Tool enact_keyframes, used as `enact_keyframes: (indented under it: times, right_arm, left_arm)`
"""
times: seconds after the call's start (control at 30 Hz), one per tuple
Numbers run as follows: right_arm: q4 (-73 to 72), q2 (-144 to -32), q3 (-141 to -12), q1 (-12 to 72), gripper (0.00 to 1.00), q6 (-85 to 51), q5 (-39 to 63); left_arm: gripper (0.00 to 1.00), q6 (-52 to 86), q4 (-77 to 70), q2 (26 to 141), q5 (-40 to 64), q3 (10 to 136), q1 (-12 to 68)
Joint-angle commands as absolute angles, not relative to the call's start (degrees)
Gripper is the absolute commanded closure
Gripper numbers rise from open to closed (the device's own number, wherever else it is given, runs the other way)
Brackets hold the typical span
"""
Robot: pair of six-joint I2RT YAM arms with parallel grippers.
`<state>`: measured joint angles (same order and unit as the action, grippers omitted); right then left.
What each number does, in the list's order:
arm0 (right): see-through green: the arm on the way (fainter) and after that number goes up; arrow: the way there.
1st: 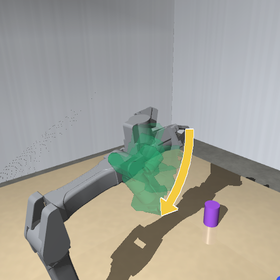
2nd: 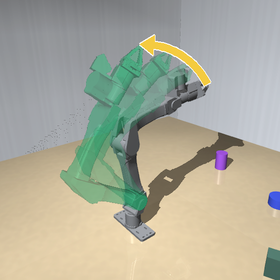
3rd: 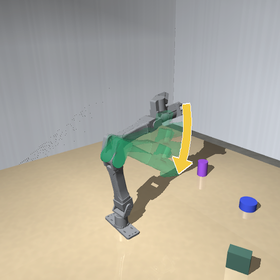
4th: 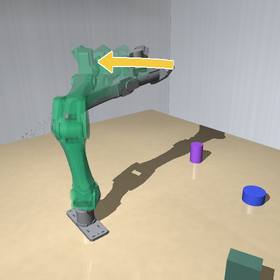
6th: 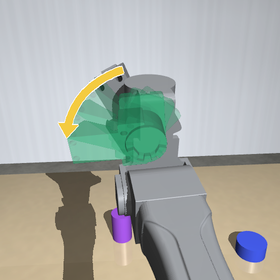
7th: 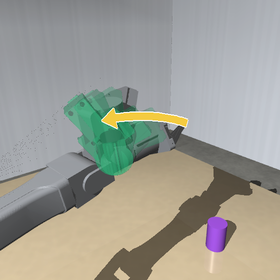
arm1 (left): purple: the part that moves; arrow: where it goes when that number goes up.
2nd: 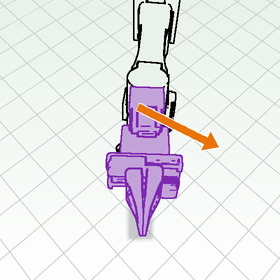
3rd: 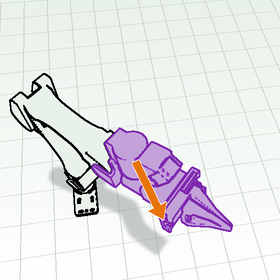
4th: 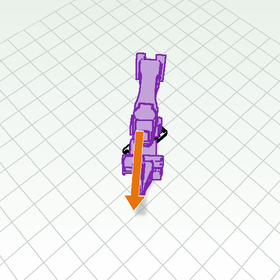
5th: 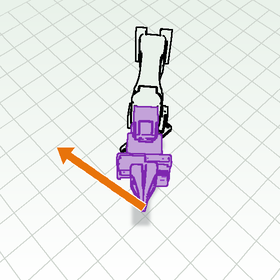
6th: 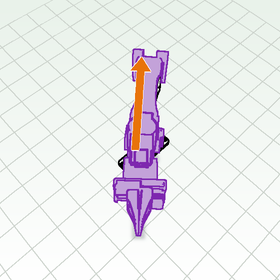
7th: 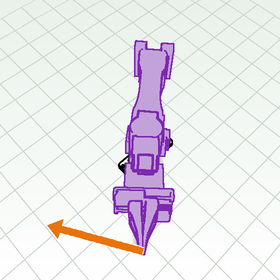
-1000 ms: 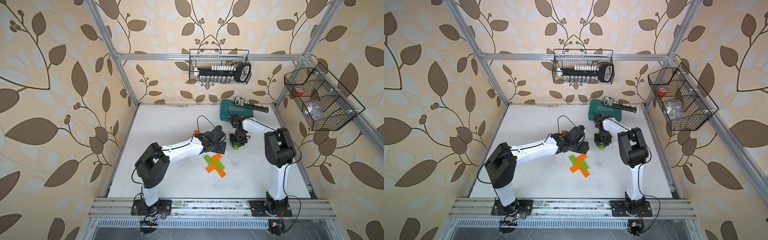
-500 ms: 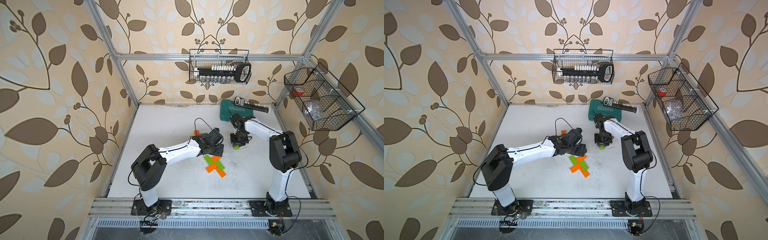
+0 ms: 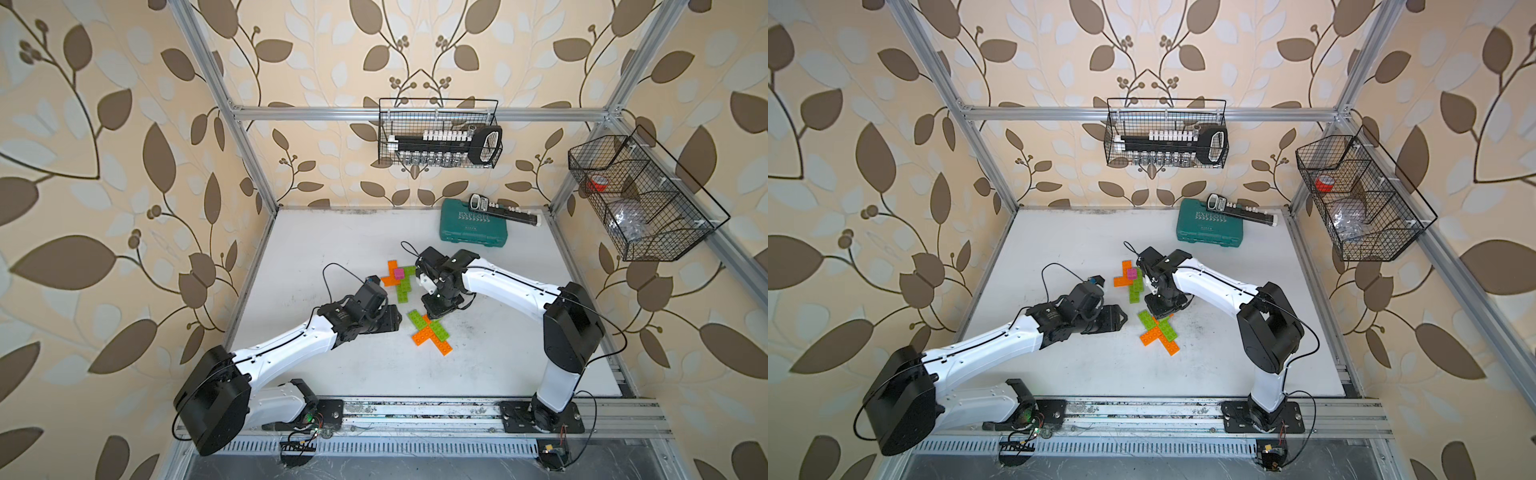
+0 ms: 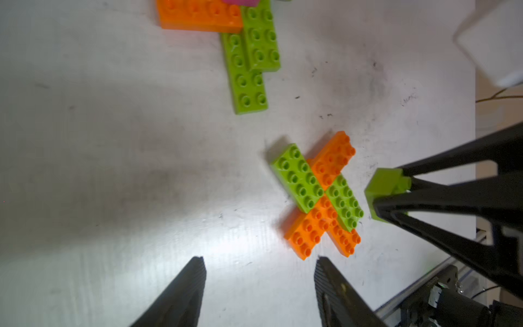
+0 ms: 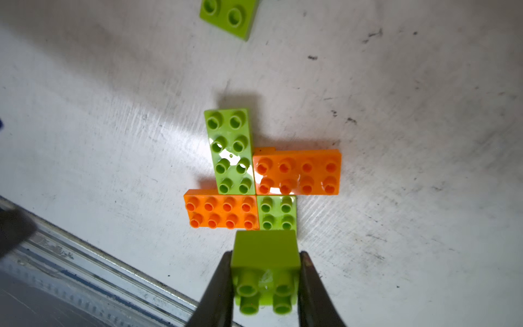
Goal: Assemble a small pinwheel with lego
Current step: Assemble the lego brick with the lego brick.
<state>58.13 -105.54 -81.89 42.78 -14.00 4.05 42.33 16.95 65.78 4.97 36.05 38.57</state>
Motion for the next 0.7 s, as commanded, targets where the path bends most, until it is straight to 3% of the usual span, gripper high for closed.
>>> enact_keyframes:
  times: [0.0, 0.67]
  right_arm:
    - [60.57, -108.82, -83.80, 44.33, 0.86, -11.70, 4.85]
    - [60.66, -113.86, -87.61, 46.63, 0.96, -11.95, -1.37]
  left_arm:
    - [0.35, 45.82, 13.48, 61.67, 8.94, 33.01, 36.35]
    - [0.35, 46.14, 9.84, 62.05, 13.36, 31.72, 33.22]
